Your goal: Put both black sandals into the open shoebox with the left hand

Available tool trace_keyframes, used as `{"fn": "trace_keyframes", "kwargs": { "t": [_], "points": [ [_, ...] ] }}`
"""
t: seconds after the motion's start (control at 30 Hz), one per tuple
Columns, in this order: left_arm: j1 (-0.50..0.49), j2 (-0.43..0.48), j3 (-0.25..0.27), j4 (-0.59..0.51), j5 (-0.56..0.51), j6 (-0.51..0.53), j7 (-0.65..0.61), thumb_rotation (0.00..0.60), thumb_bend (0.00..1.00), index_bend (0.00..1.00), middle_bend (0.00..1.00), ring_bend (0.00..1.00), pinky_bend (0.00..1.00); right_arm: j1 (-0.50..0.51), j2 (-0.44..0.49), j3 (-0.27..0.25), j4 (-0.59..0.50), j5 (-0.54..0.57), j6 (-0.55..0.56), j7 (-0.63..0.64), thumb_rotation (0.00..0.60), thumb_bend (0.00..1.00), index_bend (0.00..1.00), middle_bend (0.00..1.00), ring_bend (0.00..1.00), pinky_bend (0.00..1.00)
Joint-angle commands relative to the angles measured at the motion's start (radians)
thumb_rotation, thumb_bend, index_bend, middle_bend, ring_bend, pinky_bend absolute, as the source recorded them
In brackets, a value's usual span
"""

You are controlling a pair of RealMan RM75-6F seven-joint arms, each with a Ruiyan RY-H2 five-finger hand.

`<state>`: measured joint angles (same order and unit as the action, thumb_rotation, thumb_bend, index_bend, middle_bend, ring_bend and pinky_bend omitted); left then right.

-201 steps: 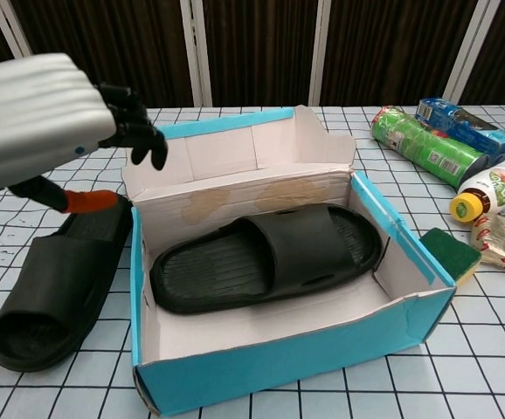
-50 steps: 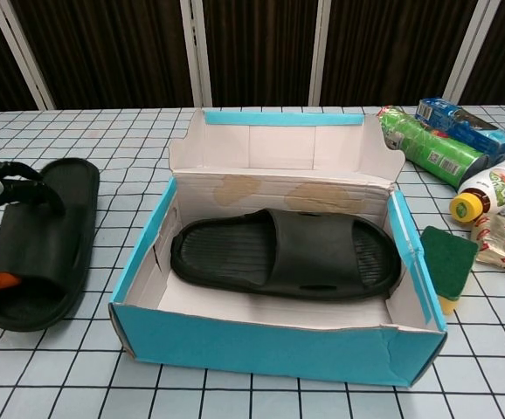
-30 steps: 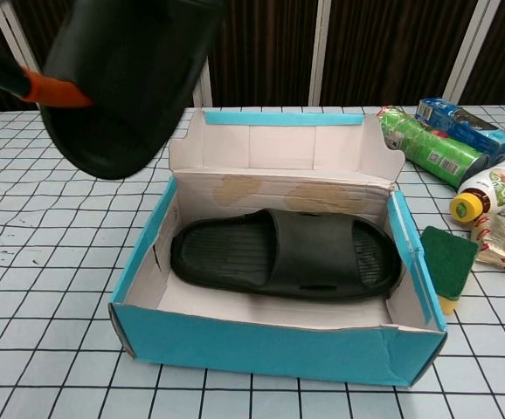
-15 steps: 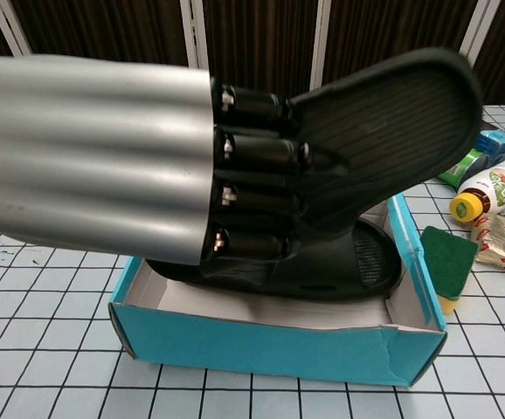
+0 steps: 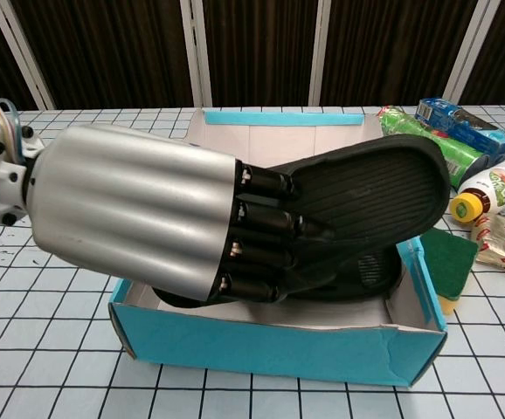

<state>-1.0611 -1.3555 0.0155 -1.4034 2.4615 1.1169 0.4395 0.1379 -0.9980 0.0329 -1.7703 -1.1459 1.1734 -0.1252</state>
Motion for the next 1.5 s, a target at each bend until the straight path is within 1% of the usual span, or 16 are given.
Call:
{"fn": "trace_keyframes", "kwargs": {
  "t": [0.03, 0.13, 0.37, 0.53, 0.87, 1.13, 1.27, 1.4, 1.5],
  "points": [
    [-0.016, -0.015, 0.029, 0.033, 0.017, 0.034, -0.028, 0.6, 0.42, 0.55, 0.52, 0.15, 0.3, 0.001, 0.0, 0.001, 0.001, 0.006, -0.002, -0.002, 0.6, 0.24, 0.11, 0.1, 0.22, 0.25],
    [-0.021, -0.01, 0.069, 0.049, 0.026, 0.031, -0.046, 0.6, 0.42, 0.55, 0.52, 0.15, 0.3, 0.005, -0.001, -0.001, -0.002, 0.009, -0.009, -0.009, 0.6, 0.23, 0.11, 0.1, 0.22, 0.25],
    [-0.021, -0.035, 0.112, 0.077, 0.003, 0.025, -0.083, 0.6, 0.42, 0.54, 0.52, 0.14, 0.31, 0.006, -0.001, -0.002, -0.006, 0.014, -0.008, -0.016, 0.6, 0.24, 0.11, 0.1, 0.22, 0.25],
    [-0.024, -0.062, 0.124, 0.103, -0.021, 0.024, -0.112, 0.6, 0.42, 0.54, 0.52, 0.14, 0.33, 0.008, -0.003, -0.001, -0.006, 0.022, -0.011, -0.021, 0.6, 0.24, 0.11, 0.11, 0.22, 0.25],
    [-0.059, -0.135, 0.149, 0.163, -0.08, 0.004, -0.227, 0.6, 0.43, 0.53, 0.51, 0.12, 0.37, 0.009, -0.003, 0.001, -0.005, 0.034, -0.01, -0.023, 0.6, 0.23, 0.12, 0.12, 0.23, 0.25],
    [-0.084, -0.213, 0.184, 0.224, -0.095, -0.015, -0.272, 0.6, 0.43, 0.53, 0.5, 0.12, 0.38, 0.01, -0.001, 0.001, -0.004, 0.045, -0.016, -0.022, 0.6, 0.24, 0.12, 0.12, 0.23, 0.25],
    [-0.088, -0.223, 0.194, 0.238, -0.11, -0.009, -0.282, 0.6, 0.43, 0.52, 0.5, 0.12, 0.39, 0.01, -0.001, 0.002, -0.004, 0.047, -0.014, -0.021, 0.6, 0.24, 0.12, 0.12, 0.23, 0.25],
    [-0.085, -0.213, 0.19, 0.227, -0.136, 0.003, -0.277, 0.6, 0.43, 0.49, 0.48, 0.1, 0.4, 0.01, -0.001, 0.001, -0.006, 0.044, -0.011, -0.024, 0.6, 0.24, 0.12, 0.12, 0.23, 0.25],
    [-0.08, -0.198, 0.181, 0.208, -0.156, 0.009, -0.257, 0.6, 0.42, 0.41, 0.43, 0.07, 0.4, 0.01, -0.002, 0.0, -0.006, 0.043, -0.01, -0.026, 0.6, 0.24, 0.12, 0.12, 0.23, 0.25]
  ]
}}
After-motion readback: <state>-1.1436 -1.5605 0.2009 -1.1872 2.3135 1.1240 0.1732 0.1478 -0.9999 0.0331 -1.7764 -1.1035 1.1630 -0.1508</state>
